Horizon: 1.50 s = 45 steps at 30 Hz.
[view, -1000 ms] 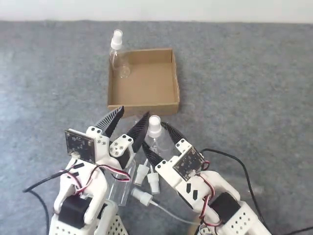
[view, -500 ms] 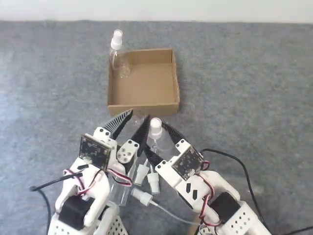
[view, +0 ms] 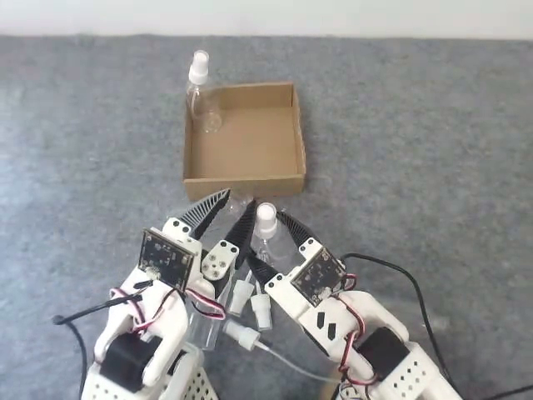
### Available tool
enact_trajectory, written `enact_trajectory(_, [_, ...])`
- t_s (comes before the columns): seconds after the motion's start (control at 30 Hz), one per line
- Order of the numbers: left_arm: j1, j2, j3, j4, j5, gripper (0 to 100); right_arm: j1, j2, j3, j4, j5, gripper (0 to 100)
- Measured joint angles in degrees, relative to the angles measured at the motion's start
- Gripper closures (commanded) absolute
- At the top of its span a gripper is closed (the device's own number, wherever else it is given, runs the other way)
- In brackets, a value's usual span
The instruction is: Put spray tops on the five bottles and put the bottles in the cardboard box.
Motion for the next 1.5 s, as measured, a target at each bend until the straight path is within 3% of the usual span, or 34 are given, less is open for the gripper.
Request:
enact_trajectory(0.4, [5.19,0.0,-0.26,1.32,-4.13,88,0.0,0.09,0.0,0.09,0.0,88.7])
enact_trajectory(1.0, [-2.81,0.0,0.09,-0.18,-4.75,88,-0.09,-0.09,0.26,0.0,0.0,88.7])
enact_trajectory(1.5, [-27.78,0.0,0.09,-0.53,-5.01,88,-0.09,-0.09,0.26,0.0,0.0,88.7])
